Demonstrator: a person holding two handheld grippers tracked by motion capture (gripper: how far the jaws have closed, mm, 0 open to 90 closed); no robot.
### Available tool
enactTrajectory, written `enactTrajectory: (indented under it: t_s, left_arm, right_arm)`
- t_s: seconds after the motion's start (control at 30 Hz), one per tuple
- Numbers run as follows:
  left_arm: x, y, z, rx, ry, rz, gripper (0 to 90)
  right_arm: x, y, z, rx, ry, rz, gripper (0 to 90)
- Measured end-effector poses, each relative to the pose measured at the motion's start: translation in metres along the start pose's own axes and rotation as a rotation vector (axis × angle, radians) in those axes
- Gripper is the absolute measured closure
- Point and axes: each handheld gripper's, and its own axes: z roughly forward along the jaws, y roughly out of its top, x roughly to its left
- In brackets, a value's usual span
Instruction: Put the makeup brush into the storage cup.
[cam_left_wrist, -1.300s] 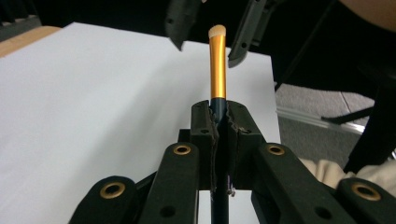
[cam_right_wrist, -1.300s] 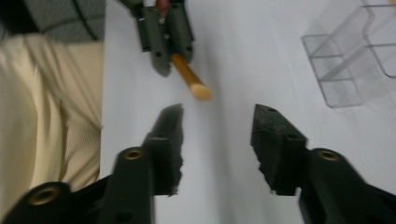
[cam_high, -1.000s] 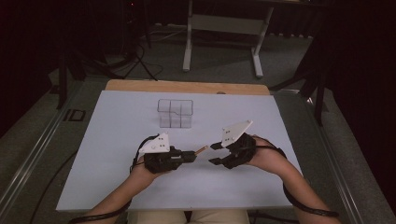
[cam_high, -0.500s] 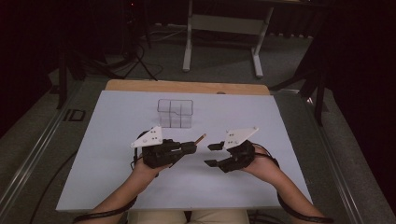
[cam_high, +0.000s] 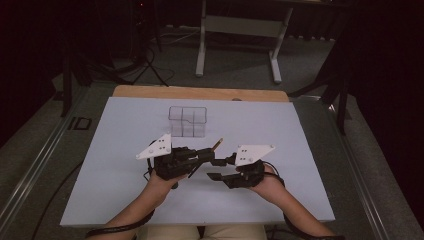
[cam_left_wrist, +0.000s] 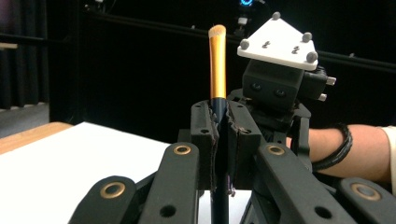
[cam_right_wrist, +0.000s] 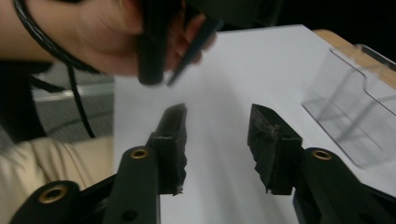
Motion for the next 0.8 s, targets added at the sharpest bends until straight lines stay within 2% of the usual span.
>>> enactTrajectory:
  t_s: [0.07,0.1,0.2,0.33,0.53,0.57,0.6,0.67,0.7,0.73,0.77,0.8]
  left_arm:
    - [-0.001,0.0,0.001,0.003,0.0,0.01,84.0]
    - [-0.001,-0.001,0.001,0.013,-0.001,0.001,84.0]
    - [-0.001,-0.002,0.001,0.026,0.013,0.01,84.0]
    - [0.001,-0.002,-0.005,0.011,0.022,-0.001,83.9]
    - [0.0,-0.001,-0.006,0.0,0.032,0.01,83.9]
    - [0.0,-0.003,-0.005,-0.007,0.054,0.005,83.9]
    - [0.0,-0.003,-0.005,-0.007,0.054,0.005,83.9]
    - [-0.002,-0.004,-0.005,-0.013,0.095,0.033,84.0]
    - [-0.004,-0.005,-0.006,-0.038,0.138,0.035,83.9]
    - [-0.004,-0.005,-0.006,-0.038,0.138,0.035,83.9]
    - [-0.007,-0.005,-0.006,-0.051,0.2,0.054,84.0]
    - [-0.007,-0.005,-0.006,-0.051,0.2,0.054,83.9]
  right_arm:
    - [0.001,0.002,0.002,-0.009,0.01,0.002,57.4]
    - [0.003,0.002,0.002,-0.025,0.016,0.0,57.4]
    - [0.003,0.002,0.004,-0.012,0.013,-0.013,57.3]
    - [0.003,0.0,0.004,-0.006,0.016,-0.007,57.2]
    - [0.003,0.001,0.004,-0.057,0.003,0.017,56.7]
    - [0.003,0.001,0.006,-0.081,0.0,0.031,55.6]
    - [0.003,0.001,0.006,-0.081,0.0,0.031,55.6]
    - [0.003,0.001,0.009,-0.098,-0.008,0.047,54.9]
    - [0.002,0.002,0.011,-0.115,-0.025,0.064,54.2]
    - [0.002,0.002,0.011,-0.115,-0.025,0.064,54.2]
    - [0.001,0.002,0.012,-0.151,-0.04,0.094,53.8]
    - [0.001,0.002,0.012,-0.151,-0.04,0.094,53.8]
